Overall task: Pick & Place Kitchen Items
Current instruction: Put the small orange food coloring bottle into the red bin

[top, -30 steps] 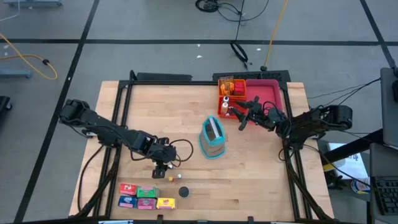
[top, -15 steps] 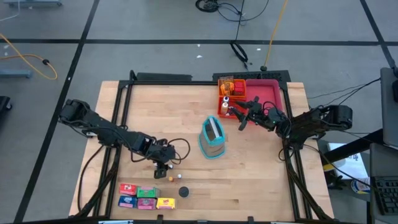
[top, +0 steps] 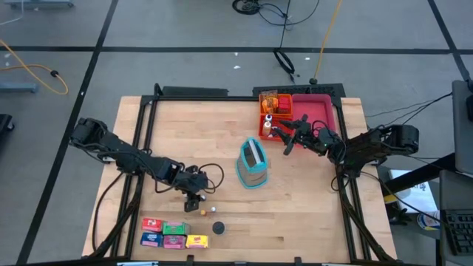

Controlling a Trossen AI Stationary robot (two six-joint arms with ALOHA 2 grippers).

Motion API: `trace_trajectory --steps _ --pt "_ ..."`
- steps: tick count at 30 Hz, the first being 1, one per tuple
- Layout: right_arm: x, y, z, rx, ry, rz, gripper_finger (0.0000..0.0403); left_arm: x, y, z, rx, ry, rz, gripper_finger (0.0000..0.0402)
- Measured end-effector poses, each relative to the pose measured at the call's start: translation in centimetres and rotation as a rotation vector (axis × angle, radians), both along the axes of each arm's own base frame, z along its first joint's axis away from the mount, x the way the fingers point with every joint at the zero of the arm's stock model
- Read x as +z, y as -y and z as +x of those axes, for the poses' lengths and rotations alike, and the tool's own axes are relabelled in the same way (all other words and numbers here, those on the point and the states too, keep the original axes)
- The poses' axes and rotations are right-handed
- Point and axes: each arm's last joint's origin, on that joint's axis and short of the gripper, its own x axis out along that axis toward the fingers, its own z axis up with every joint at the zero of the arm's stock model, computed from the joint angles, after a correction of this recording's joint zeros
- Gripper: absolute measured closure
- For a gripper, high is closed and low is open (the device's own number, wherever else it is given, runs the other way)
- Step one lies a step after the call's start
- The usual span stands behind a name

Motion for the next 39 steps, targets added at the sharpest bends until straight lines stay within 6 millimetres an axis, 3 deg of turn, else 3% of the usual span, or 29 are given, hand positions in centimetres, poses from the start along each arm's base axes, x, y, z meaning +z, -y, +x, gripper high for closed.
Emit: trace_trajectory --steps 12,23,39 --pt "0.0 0.0 0.0 0.000 -0.002 0.002 0.0220 -2.4 0.3 0.2 0.004 -0.064 0.004 0.0180" --pt "-0.1 0.0 0.0 0.000 -0.013 0.007 0.0220 -2.4 0.4 0.6 -0.067 -0.024 0.026 0.0352" --pt "-0.1 0.0 0.0 0.000 -0.013 0.007 0.0220 -1.8 0.2 1.2 -0.065 0.006 0.033 0.0347"
